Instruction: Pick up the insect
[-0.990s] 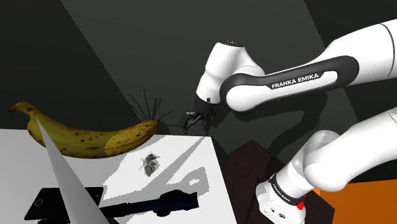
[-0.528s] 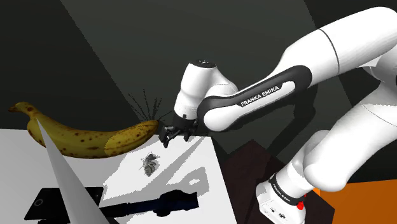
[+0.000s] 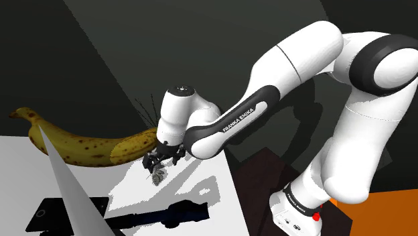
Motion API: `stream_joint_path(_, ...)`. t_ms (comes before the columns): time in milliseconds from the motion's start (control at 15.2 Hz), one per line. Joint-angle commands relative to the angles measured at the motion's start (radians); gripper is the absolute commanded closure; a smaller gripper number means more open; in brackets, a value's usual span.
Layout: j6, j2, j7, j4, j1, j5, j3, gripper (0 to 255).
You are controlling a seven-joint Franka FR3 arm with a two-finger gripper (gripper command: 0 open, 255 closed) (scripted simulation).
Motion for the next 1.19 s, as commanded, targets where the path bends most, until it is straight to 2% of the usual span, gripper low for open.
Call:
stream_joint_path(0, 0.009, 0.055, 0.035, 0.041, 0.028, -0.03, -0.016, 0)
stream_joint_path(594, 0.086, 0.146, 0.071, 0.051, 0.065, -0.088, -0.063, 0)
stream_joint_path(660, 0.085, 0.146, 0.072, 0.052, 0.065, -0.088, -0.063, 255)
stream_joint_path(1122, 0.086, 0.146, 0.072, 0.052, 0.065, -0.088, -0.063, 255)
